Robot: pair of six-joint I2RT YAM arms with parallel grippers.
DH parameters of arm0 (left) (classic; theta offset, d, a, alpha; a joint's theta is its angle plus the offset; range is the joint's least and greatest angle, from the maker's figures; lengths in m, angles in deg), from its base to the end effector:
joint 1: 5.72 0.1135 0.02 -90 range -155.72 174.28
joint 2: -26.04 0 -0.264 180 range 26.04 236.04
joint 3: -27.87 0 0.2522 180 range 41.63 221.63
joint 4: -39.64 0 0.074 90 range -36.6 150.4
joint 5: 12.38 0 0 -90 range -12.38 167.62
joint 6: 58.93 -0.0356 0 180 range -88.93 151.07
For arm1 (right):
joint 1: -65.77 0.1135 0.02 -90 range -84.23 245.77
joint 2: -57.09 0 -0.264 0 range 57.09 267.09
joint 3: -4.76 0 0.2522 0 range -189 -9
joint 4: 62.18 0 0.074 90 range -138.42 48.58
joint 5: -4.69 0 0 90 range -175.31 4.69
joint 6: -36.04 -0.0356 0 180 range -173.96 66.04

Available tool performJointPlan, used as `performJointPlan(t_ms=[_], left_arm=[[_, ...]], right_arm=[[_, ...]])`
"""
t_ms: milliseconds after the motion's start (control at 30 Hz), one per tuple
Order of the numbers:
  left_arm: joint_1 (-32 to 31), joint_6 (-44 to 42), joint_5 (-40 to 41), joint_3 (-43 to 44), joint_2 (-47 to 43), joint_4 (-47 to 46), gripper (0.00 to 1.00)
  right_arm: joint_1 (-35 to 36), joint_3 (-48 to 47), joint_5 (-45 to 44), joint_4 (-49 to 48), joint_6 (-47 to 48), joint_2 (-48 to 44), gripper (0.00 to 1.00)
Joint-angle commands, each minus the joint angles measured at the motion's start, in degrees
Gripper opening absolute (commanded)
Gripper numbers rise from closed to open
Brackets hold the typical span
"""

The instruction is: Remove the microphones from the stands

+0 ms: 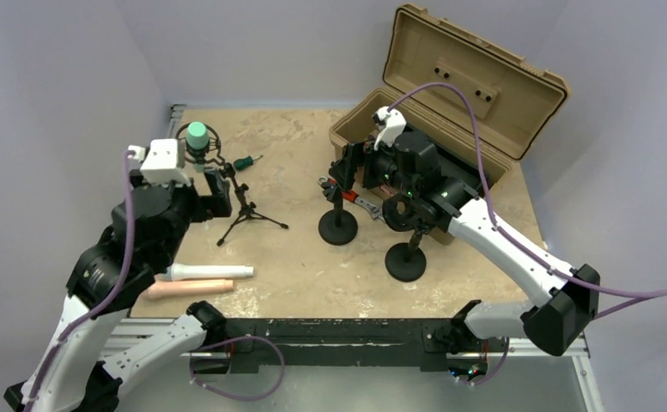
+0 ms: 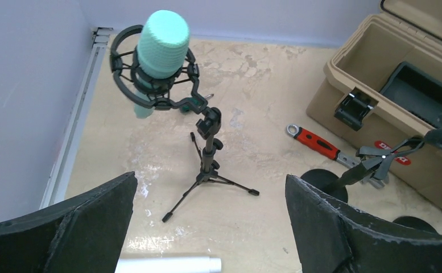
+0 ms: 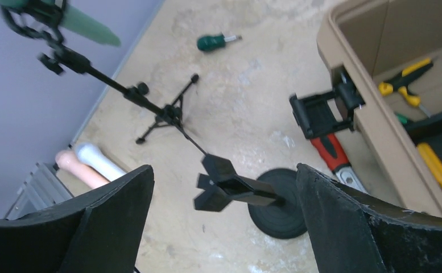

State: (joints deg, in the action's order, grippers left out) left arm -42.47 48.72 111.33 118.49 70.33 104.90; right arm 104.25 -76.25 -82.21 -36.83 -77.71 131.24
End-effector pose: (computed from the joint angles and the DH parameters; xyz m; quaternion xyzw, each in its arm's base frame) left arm 0.0945 -0.0459 0.4467 -0.0370 0.7960 -0.0444 0.6026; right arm 0.2354 0.1895 0.3628 -0.1197 0.8025 0.3206 0.4887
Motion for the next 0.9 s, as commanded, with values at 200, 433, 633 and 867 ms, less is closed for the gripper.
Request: performJointPlan(t_ms=[200,433,633,867], left_arm=[[0.39,2.42,4.92,-3.46,-10.41,-0.49,0.99],[0.46,3.14,6.56,-3.52,-14.05,0.12,0.98],[0.45,3.09,7.14,-2.90,-15.16,2.37,0.97],[0.45,3.43,7.42,-3.93,-17.69,4.57,0.97]], right_arm=[[11.28,-13.64,-11.01,-4.25,6.90,0.81,0.92],[20.51,-17.60,-12.92,-15.52,8.84,9.48,0.89],[25.70,-19.09,-15.85,-26.23,12.37,20.21,0.79],[26.78,-25.93,-19.42,-27.37,15.91,34.69,0.73]])
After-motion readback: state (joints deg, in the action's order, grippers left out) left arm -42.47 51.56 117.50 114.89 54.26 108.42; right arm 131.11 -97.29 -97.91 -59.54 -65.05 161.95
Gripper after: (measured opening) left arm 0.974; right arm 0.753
